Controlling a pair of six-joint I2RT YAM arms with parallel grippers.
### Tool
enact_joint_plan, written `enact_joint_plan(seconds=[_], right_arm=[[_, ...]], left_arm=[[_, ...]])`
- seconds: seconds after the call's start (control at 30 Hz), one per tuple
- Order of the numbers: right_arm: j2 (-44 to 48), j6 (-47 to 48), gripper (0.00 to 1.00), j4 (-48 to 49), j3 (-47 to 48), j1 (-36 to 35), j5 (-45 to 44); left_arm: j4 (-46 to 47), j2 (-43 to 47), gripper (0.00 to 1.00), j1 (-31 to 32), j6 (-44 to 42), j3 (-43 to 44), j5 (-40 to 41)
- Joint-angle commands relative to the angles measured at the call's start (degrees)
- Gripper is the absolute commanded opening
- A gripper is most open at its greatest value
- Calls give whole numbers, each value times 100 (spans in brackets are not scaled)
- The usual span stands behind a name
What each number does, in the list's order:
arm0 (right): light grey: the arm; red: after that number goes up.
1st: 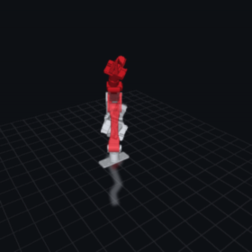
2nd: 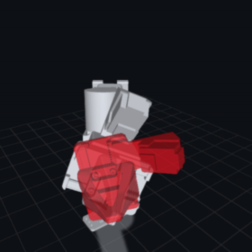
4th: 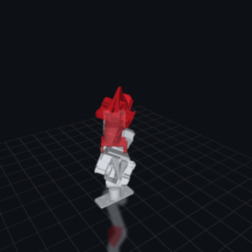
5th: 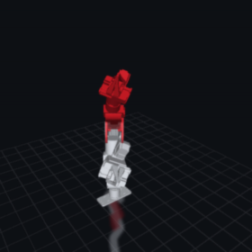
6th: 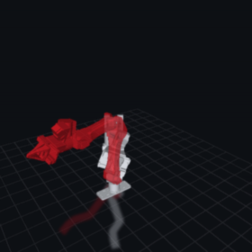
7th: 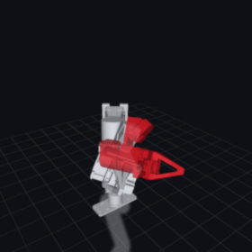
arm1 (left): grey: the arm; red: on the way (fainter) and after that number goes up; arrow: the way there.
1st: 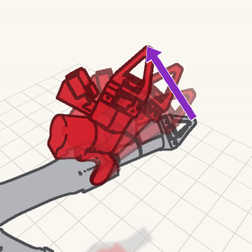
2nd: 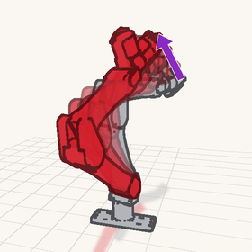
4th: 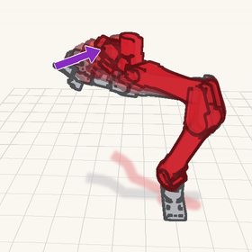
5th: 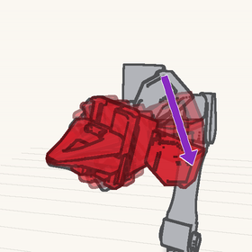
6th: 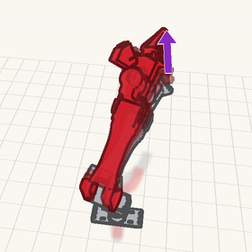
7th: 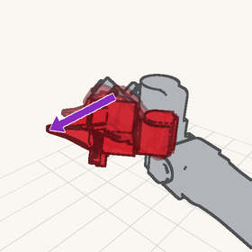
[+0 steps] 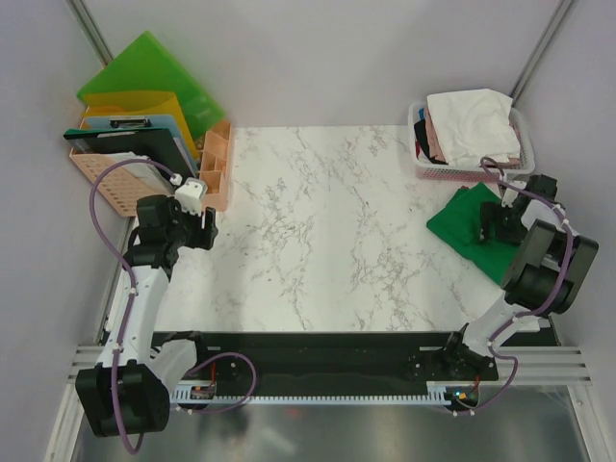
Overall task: Fold and stack the t-shirts
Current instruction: Put the neatly folded tshirt into the corner of the board with both arms
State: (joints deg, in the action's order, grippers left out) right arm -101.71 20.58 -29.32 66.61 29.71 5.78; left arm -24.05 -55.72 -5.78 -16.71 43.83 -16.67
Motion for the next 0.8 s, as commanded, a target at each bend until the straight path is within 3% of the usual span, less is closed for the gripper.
enact_joint_plan(seconds=[0.0,0.27,0.53,0.77], right_arm=[[432,420,98,-513,-499,-1,28],[819,852,98,-303,-738,-510,-147],[372,597,98,-390,-201,-1624,-156],[256,570,98,-504,-52,-2180,-260]], left_arm=[[217,-35,72,-28,-166,-15,-144],[314,-307,72,-37,27,-33,-381],[314,-193,72,-28,-78,-50,-241],[287,-193,72,-37,-183,-112,-144]])
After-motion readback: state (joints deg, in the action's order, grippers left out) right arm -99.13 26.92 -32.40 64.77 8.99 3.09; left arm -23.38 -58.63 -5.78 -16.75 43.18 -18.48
